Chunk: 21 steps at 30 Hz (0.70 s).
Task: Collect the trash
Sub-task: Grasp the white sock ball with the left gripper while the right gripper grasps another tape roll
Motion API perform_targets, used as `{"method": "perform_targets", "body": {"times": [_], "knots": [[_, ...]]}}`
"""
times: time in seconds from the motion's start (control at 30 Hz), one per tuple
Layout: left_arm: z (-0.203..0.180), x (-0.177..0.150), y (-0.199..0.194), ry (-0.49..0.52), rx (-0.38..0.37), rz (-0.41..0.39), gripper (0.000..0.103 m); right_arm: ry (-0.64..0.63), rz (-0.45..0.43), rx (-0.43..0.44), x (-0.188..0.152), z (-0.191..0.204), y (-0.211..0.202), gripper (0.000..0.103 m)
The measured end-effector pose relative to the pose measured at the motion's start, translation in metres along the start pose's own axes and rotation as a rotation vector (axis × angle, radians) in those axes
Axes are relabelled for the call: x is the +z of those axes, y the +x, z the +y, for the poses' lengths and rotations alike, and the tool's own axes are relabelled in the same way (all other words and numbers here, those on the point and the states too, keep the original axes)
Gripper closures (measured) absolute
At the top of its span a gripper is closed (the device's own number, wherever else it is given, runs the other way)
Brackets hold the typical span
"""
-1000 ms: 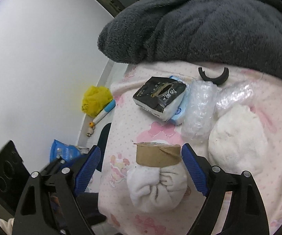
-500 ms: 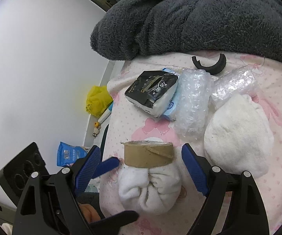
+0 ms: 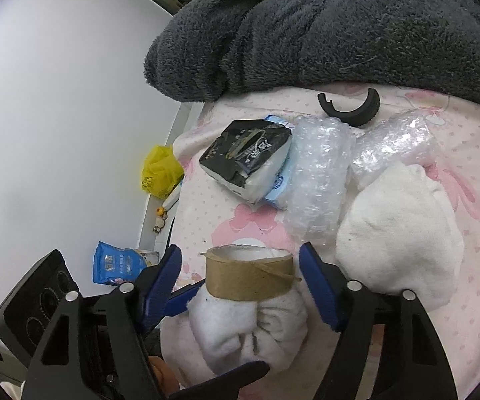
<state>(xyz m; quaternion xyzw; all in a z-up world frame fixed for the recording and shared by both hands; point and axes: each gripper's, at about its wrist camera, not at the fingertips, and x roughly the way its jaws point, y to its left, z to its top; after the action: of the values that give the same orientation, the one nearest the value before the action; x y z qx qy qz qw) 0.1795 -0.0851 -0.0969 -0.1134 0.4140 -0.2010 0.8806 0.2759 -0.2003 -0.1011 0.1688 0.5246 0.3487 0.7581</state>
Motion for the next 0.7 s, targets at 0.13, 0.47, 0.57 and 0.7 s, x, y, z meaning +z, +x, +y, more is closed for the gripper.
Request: {"method": "perform_targets", "body": {"times": [0.13,0.47,0.57,0.7], "knots": [[-0.002,0.001,0.002,0.008,-0.011,-0.004,0.034,0.004,-0.006,-0.015,-0.001,-0.006,-0.001,0.044],[-0.010,0.000,0.001,0.052,-0.046,0.007,0.061,0.005,-0.019,-0.017,0.001,-0.007,0.000,0.055],[-0.008,0.000,-0.002,0.055,-0.053,0.006,0.064,0.014,-0.025,-0.014,0.002,-0.007,-0.001,0.055],[-0.007,-0.001,-0.008,0.070,-0.052,-0.002,0.065,0.020,-0.033,-0.018,0.004,-0.006,-0.001,0.055]]}}
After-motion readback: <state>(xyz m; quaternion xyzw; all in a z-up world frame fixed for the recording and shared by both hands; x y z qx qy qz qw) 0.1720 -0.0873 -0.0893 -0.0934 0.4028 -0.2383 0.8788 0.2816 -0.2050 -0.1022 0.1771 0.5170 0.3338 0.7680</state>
